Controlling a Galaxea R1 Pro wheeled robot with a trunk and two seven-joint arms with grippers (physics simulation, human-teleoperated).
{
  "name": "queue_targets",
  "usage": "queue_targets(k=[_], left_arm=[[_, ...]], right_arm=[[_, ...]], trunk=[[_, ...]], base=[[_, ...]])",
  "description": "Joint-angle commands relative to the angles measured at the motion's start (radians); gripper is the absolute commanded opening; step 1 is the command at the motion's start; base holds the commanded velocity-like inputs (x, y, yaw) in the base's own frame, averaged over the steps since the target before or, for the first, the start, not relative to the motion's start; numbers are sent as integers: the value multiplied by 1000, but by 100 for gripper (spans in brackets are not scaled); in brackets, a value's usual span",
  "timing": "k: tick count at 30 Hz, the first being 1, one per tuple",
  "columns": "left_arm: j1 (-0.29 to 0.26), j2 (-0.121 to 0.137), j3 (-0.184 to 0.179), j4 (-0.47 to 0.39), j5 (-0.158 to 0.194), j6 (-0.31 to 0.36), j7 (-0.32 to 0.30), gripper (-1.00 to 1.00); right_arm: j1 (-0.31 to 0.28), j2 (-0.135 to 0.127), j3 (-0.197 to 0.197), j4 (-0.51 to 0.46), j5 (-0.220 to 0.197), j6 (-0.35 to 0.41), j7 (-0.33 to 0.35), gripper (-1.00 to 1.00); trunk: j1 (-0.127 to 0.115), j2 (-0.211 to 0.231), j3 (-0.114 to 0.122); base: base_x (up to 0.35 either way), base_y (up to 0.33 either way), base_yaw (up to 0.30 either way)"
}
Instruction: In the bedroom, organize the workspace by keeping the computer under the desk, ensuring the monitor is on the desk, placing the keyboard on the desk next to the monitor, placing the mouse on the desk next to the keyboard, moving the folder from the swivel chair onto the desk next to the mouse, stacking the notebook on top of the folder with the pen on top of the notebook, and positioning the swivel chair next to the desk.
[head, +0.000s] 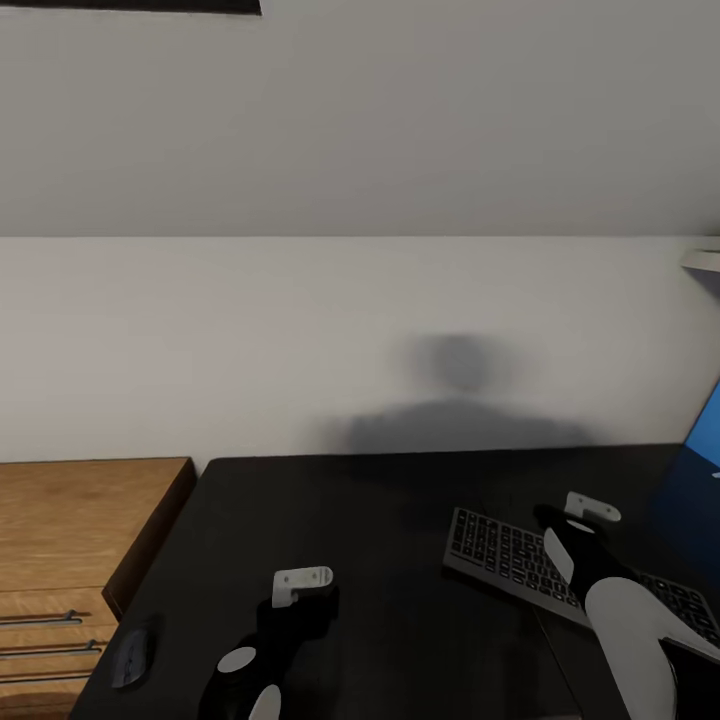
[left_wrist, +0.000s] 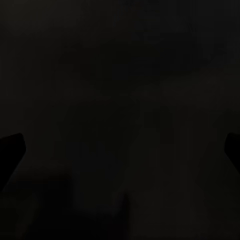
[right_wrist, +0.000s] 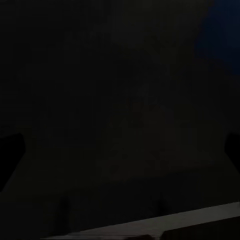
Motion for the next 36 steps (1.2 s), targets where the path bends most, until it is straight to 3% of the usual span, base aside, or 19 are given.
queue_targets(k=[1, 8, 16, 29, 36], left_arm=[[-1, 0, -1, -1, 11, 3, 10, 100], [-1, 1, -1, -1, 11, 3, 10, 100], [-1, 0, -1, -1, 11, 3, 10, 100], [-1, 1, -1, -1, 11, 3, 10, 100], [-1, 1, -1, -1, 11, 3, 10, 100]], right_arm=[[-1, 0, -4, -2, 7, 12, -1, 100], [-1, 0, -6, -4, 5, 68, -2, 100], [-1, 0, -7, -2, 6, 76, -3, 100], [-1, -1, -6, -2, 7, 111, -5, 100], [-1, -1, -6, -3, 7, 162, -5, 100]], trunk=[[4, -8, -4], [31, -57, -26], [61, -113, -51], [61, -113, -51], [73, -134, -61]], base=[[0, 0, 0], [0, 0, 0], [0, 0, 0], [0, 0, 0], [0, 0, 0]])
